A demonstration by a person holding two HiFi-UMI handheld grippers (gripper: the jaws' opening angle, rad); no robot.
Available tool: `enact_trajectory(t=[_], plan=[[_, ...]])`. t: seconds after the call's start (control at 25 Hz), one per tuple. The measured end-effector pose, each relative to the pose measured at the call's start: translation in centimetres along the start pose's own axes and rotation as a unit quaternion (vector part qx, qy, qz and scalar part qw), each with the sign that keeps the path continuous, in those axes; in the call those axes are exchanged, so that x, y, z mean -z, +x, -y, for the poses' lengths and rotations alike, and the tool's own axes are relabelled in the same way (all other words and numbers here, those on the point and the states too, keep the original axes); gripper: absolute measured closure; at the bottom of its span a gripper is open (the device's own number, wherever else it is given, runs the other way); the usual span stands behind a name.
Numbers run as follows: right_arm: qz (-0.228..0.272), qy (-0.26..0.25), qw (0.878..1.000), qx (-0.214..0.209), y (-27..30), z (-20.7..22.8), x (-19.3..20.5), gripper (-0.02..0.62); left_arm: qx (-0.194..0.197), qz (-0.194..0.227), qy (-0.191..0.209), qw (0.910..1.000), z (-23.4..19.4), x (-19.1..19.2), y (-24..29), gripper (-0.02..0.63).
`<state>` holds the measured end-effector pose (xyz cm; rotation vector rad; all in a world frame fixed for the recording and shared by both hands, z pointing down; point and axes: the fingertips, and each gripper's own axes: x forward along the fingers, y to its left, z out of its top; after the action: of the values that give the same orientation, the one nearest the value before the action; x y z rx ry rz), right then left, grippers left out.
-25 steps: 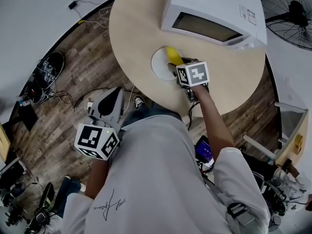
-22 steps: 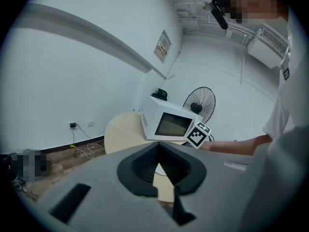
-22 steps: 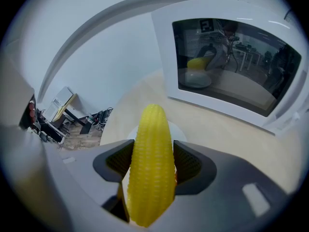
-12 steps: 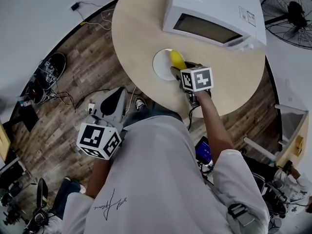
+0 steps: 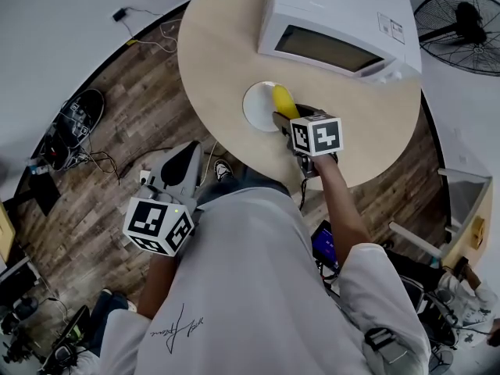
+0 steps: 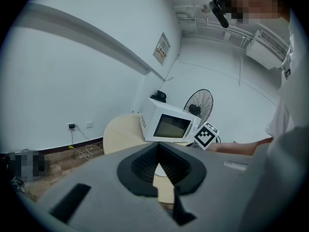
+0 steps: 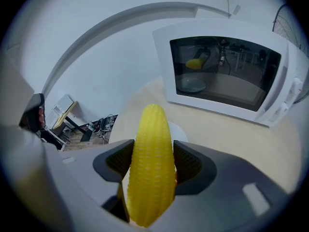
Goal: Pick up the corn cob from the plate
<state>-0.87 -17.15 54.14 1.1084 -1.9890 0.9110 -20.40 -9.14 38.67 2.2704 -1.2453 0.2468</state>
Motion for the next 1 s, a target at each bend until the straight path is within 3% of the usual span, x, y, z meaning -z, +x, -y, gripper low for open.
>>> enact_trajectory(t=[1.0], plan=[[0.073, 0.033, 0.997, 0.001, -5.1, -0.5, -0.5, 0.327, 0.023, 0.003, 0.018, 0.9996, 1.9, -0.1, 0.0, 0.606]])
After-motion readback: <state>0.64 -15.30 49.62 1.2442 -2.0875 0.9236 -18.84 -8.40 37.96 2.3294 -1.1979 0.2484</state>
